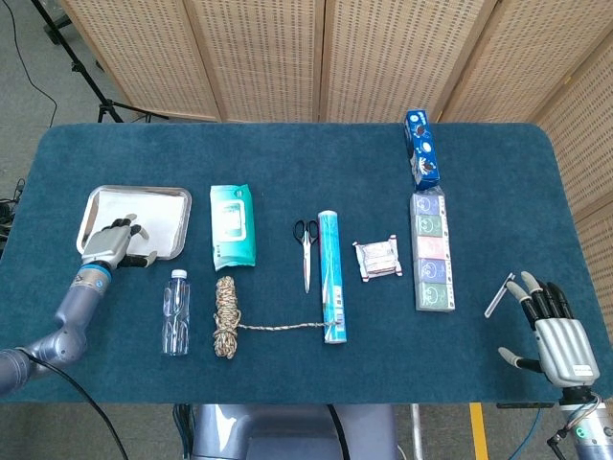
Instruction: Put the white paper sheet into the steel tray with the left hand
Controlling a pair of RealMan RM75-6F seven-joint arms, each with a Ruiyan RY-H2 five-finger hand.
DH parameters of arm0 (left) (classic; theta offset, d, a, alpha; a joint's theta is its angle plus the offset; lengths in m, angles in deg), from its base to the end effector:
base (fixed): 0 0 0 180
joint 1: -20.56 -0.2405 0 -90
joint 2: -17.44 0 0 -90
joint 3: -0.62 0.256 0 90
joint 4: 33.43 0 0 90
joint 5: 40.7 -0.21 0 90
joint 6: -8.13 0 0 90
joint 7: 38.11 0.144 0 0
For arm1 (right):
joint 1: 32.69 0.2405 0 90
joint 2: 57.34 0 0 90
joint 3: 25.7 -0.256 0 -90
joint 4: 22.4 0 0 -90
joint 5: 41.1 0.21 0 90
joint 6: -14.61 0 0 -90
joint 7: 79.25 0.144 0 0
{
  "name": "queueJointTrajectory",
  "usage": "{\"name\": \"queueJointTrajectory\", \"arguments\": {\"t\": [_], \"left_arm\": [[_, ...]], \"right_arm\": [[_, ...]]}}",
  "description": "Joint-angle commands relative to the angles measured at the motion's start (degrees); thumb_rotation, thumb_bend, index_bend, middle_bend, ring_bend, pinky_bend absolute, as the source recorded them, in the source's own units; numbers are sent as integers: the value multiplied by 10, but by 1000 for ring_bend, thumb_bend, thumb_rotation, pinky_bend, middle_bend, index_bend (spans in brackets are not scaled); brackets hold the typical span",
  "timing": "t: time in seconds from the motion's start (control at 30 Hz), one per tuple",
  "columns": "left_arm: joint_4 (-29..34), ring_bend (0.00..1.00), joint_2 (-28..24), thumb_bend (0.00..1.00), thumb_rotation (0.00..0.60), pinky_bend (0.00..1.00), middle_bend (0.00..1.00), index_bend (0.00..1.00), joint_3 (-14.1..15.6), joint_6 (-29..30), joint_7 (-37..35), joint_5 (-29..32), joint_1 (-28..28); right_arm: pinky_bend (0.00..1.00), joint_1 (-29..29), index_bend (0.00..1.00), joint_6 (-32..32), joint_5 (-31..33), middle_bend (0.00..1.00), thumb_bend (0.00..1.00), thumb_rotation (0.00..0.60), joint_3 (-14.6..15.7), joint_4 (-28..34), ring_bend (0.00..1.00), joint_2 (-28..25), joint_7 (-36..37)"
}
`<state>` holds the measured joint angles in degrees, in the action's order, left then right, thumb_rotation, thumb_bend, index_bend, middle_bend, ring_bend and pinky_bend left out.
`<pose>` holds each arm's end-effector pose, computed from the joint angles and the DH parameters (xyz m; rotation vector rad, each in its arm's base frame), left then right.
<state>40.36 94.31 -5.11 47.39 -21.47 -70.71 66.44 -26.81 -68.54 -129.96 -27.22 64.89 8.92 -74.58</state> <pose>-0.2771 0.3920 0.0629 -1.4781 -1.3257 -0.4925 -0.3195 -0.1826 0.1450 1.4533 -0.9395 0.9287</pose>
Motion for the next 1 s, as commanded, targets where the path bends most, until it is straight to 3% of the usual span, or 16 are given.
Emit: {"name": "queueJointTrajectory", "arguments": {"t": [0.03,1.0], "left_arm": [[-1,0,2,336,326,138,60,316,0,1,1,2,1],[-22,0,33,321,326,138,60,316,-1,13,6,9,7]], "right_arm": [[0,0,113,-1,-1,0,0,600,0,0,0,0,0],[0,-3,112,-8,-4,0,0,600,-1,0,0,-2,6]]}}
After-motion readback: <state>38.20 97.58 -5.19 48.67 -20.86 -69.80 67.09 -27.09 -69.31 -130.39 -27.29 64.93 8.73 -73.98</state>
